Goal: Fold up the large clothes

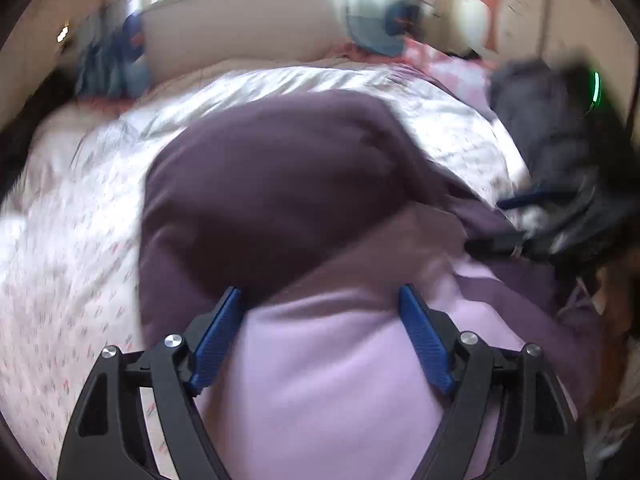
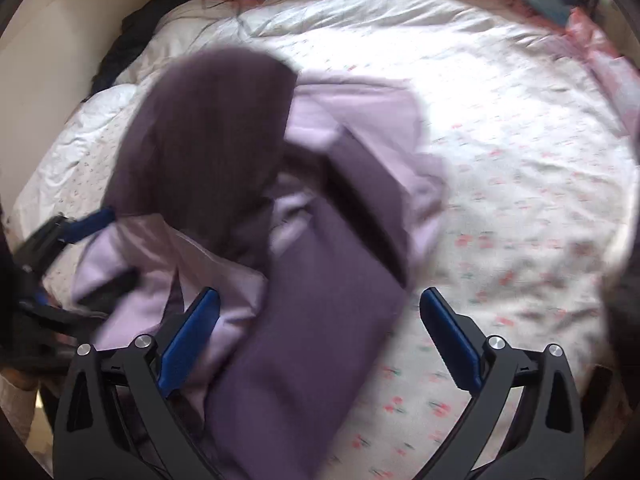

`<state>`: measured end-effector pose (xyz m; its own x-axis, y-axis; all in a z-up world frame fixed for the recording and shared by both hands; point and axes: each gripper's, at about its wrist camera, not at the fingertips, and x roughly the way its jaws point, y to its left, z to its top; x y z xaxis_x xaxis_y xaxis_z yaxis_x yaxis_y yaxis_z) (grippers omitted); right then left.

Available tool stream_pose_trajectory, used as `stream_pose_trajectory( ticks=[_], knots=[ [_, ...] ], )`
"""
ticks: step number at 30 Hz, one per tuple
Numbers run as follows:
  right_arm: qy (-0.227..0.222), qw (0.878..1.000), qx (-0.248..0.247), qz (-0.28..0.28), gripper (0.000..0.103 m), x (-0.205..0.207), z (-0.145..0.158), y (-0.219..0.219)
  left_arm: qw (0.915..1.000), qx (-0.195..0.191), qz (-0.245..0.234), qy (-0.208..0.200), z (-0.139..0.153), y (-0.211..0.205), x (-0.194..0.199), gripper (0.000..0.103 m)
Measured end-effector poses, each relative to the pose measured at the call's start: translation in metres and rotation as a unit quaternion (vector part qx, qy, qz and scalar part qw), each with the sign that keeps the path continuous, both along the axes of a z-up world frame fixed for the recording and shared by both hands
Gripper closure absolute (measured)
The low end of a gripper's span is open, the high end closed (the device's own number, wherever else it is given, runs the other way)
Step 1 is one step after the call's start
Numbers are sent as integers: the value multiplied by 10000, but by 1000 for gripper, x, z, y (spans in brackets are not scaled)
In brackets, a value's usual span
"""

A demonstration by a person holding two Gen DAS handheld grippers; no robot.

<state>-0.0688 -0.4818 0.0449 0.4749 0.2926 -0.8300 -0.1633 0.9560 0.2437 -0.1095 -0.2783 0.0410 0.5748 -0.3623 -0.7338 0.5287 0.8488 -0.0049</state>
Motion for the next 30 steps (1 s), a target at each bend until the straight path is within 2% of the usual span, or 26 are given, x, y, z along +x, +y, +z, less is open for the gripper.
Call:
stream_pose_trajectory(
  ticks=[2, 4, 5, 7, 9, 10, 11, 13, 15, 17, 18, 20, 22, 23, 24, 25, 26, 29, 30],
  knots=[
    [-213, 9986, 464, -156, 7, -2, 15, -18, 9993, 27, -356, -66, 3, -28, -10, 27],
    [-229, 9936, 1073, -281, 7, 6, 17, -31, 9965, 415, -601, -405, -5, -57, -26, 27],
    [-157, 9914, 1267, -274, 7, 13, 13, -31, 9957, 467, -656, -450, -10, -62, -28, 27],
    [110, 9923, 1197, -290, 7, 29, -10, -25, 9959, 403, -656, -471, -12, -58, -31, 27],
    [494, 9950, 771, -389, 7, 42, -45, -17, 9970, 199, -656, -349, -10, -40, -28, 27],
    [670, 9911, 1077, -414, 7, 47, -69, -17, 9969, 34, -768, -162, -5, -30, -29, 27],
    [773, 9862, 1379, -498, 6, 49, -81, -22, 9963, -174, -837, 19, 4, -17, -30, 28],
    [723, 9840, 1522, -577, 6, 47, -82, -28, 9953, -726, -614, 208, 24, 19, -28, 28],
    [693, 9851, 1466, -577, 7, 46, -79, -27, 9908, -1304, -44, 350, 39, 71, -19, 28],
    [698, 9852, 1453, -574, 7, 45, -77, -27, 9790, -1801, 703, 639, 35, 124, 3, 26],
    [700, 9850, 1469, -578, 7, 45, -76, -26, 9689, -2002, 1068, 988, 21, 150, 22, 26],
    [673, 9836, 1555, -616, 6, 43, -77, -23, 9471, -2311, 1388, 1740, -13, 175, 54, 26],
    [621, 9819, 1653, -682, 6, 40, -78, -24, 9268, -2684, 1287, 2291, -42, 173, 71, 25],
    [605, 9809, 1701, -720, 6, 37, -80, -26, 9175, -2845, 1135, 2538, -57, 164, 77, 15],
    [589, 9795, 1775, -752, 6, 33, -87, -28, 9131, -2903, 1067, 2656, -66, 157, 76, 7],
    [558, 9784, 1826, -789, 6, 32, -89, -28, 9127, -2870, 945, 2751, -72, 143, 78, 6],
    [468, 9789, 1822, -804, 6, 32, -88, -26, 9257, -2577, 850, 2634, -68, 130, 79, 5],
    [98, 9753, 2065, -775, 6, 30, -82, -12, 9426, -2347, 465, 2330, -42, 121, 70, 7],
    [-79, 9728, 2199, -726, 6, 31, -75, -3, 9453, -2326, 415, 2248, -36, 124, 69, 10]
  ],
)
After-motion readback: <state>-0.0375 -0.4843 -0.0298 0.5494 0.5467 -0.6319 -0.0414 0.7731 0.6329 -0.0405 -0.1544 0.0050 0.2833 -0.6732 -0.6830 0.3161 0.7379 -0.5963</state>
